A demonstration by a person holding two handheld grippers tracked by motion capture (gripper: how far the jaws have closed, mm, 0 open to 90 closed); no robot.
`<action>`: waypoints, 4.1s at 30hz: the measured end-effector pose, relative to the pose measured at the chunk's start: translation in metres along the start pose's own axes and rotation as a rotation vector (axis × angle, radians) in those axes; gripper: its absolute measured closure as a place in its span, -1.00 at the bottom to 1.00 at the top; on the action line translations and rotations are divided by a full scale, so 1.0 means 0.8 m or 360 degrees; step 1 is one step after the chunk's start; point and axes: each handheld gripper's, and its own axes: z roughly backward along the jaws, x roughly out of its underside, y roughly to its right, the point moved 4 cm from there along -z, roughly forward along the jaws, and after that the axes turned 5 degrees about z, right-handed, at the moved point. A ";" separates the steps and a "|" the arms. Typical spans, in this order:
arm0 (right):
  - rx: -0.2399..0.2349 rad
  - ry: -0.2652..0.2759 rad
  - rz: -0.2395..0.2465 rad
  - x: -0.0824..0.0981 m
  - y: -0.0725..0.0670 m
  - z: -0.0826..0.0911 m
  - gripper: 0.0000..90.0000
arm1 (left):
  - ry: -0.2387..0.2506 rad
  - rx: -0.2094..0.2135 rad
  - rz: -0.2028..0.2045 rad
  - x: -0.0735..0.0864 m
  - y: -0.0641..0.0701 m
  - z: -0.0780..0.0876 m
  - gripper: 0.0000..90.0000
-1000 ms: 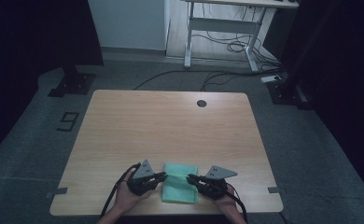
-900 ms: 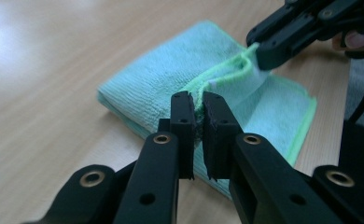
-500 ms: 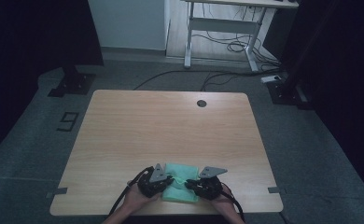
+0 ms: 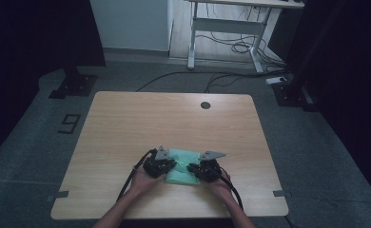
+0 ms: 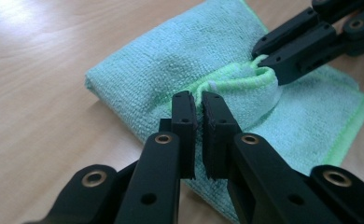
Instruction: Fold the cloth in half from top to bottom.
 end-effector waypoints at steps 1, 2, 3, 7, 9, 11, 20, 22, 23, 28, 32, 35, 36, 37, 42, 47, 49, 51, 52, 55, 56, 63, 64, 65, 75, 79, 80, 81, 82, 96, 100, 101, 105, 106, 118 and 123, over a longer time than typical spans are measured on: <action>0.0003 0.0005 -0.0006 -0.001 0.002 -0.002 0.81 | 0.0000 0.0001 0.0008 -0.001 -0.003 -0.001 0.87; 0.0007 0.0008 -0.0021 -0.003 0.004 -0.004 0.81 | 0.0006 0.0000 0.0021 -0.002 -0.005 -0.002 0.87; 0.0010 0.0015 -0.0027 -0.004 0.006 -0.005 0.81 | 0.0008 0.0001 0.0031 -0.003 -0.007 -0.002 0.87; 0.0032 0.0032 -0.0024 -0.004 0.006 -0.007 0.81 | 0.0011 0.0001 0.0034 -0.002 -0.007 -0.001 0.87; 0.0064 0.0039 0.0011 -0.005 0.004 -0.004 0.81 | 0.0016 -0.0005 0.0030 -0.003 -0.006 0.002 0.87; 0.0077 0.0069 0.0021 -0.006 0.002 0.000 0.81 | 0.0048 -0.0001 0.0043 -0.004 -0.004 0.009 0.87; 0.0051 0.0232 0.0115 -0.001 -0.027 0.040 0.78 | 0.0184 0.0070 0.0007 0.008 0.027 0.053 0.85; 0.0026 0.0219 0.0157 0.007 -0.036 0.044 0.77 | 0.0154 0.0048 -0.0047 0.021 0.037 0.051 0.84; 0.0022 0.0202 0.0175 0.011 -0.039 0.045 0.76 | 0.0134 0.0046 -0.0055 0.026 0.040 0.049 0.83; 0.0054 0.0101 0.0176 0.021 -0.034 0.037 0.71 | 0.0101 0.0000 -0.0031 0.034 0.035 0.037 0.79; 0.0074 0.0139 0.0180 0.016 -0.032 0.037 0.71 | 0.0124 -0.0044 -0.0034 0.024 0.026 0.040 0.79; 0.0113 0.0186 0.0172 0.008 -0.029 0.040 0.75 | 0.0145 -0.0049 -0.0017 0.016 0.021 0.041 0.82; 0.0122 0.0214 0.0153 0.003 -0.026 0.041 0.76 | 0.0157 -0.0059 -0.0017 0.011 0.018 0.041 0.83; 0.0122 0.0214 0.0153 0.003 -0.026 0.041 0.76 | 0.0167 -0.0071 -0.0020 0.006 0.015 0.041 0.83; 0.0131 0.0232 0.0147 -0.007 -0.022 0.040 0.76 | 0.0163 -0.0060 -0.0031 0.000 0.012 0.037 0.82; 0.0088 0.0167 0.0170 0.015 -0.029 0.041 0.56 | 0.0090 -0.0027 -0.0114 0.028 0.028 0.037 0.65; 0.0029 0.0152 0.0188 0.023 -0.037 0.045 0.36 | 0.0032 0.0010 -0.0109 0.037 0.035 0.040 0.40; -0.0006 0.0153 0.0214 0.029 -0.046 0.052 0.22 | 0.0036 0.0030 -0.0124 0.042 0.041 0.048 0.21; -0.0007 0.0165 0.0217 0.029 -0.049 0.056 0.15 | 0.0044 0.0036 -0.0122 0.041 0.042 0.053 0.12; 0.0015 0.0250 0.0184 0.020 -0.049 0.073 0.08 | 0.0156 0.0072 -0.0049 0.028 0.039 0.072 -0.01; 0.0026 0.0282 0.0165 0.013 -0.046 0.078 0.09 | 0.0177 0.0066 -0.0035 0.023 0.038 0.075 -0.02; 0.0127 0.0217 0.0111 -0.017 -0.019 0.049 0.14 | 0.0149 0.0046 0.0029 -0.011 0.028 0.049 -0.01; 0.0116 0.0183 0.0082 -0.015 -0.014 0.038 0.14 | 0.0078 0.0020 0.0038 -0.010 0.024 0.031 0.00; 0.0117 0.0158 0.0072 -0.013 -0.013 0.034 0.14 | 0.0041 0.0023 0.0040 -0.006 0.023 0.024 0.00; 0.0134 -0.0015 0.0189 0.036 -0.040 0.037 0.01 | -0.0018 -0.0010 -0.0012 0.020 0.031 0.010 0.02; 0.0138 0.0042 0.0183 0.030 -0.041 0.049 0.00 | -0.0017 -0.0011 0.0003 0.022 0.031 0.008 0.03; 0.0154 0.0089 0.0164 0.022 -0.039 0.053 0.00 | -0.0016 -0.0006 0.0013 0.021 0.031 0.007 0.03; 0.0159 0.0112 0.0157 0.016 -0.037 0.054 0.00 | -0.0017 -0.0004 0.0019 0.021 0.031 0.007 0.02; 0.0168 0.0129 0.0156 0.009 -0.035 0.053 0.01 | -0.0020 -0.0006 0.0017 0.021 0.031 0.007 0.03; 0.0218 -0.0050 0.0136 0.031 -0.044 0.026 -0.12 | -0.0016 -0.0010 0.0020 0.023 0.030 0.006 0.01; 0.0202 -0.0095 0.0115 0.023 -0.037 0.021 -0.12 | -0.0027 -0.0027 0.0032 0.020 0.027 0.003 0.01; 0.0202 -0.0108 0.0119 0.020 -0.035 0.018 -0.12 | -0.0030 -0.0032 0.0037 0.018 0.025 0.002 0.01; 0.0200 -0.0096 0.0090 0.009 -0.018 0.004 -0.10 | -0.0056 -0.0049 0.0067 0.006 0.006 -0.006 0.01; 0.0205 -0.0100 0.0084 0.006 -0.015 0.001 -0.10 | -0.0062 -0.0050 0.0072 0.002 0.001 -0.008 0.01; 0.0159 0.0127 0.0029 -0.020 0.015 0.016 -0.05 | 0.0029 -0.0005 0.0114 -0.036 -0.021 0.006 -0.03; 0.0217 0.0118 -0.0004 -0.055 0.041 0.000 0.10 | 0.0014 -0.0010 0.0194 -0.063 -0.042 -0.014 -0.01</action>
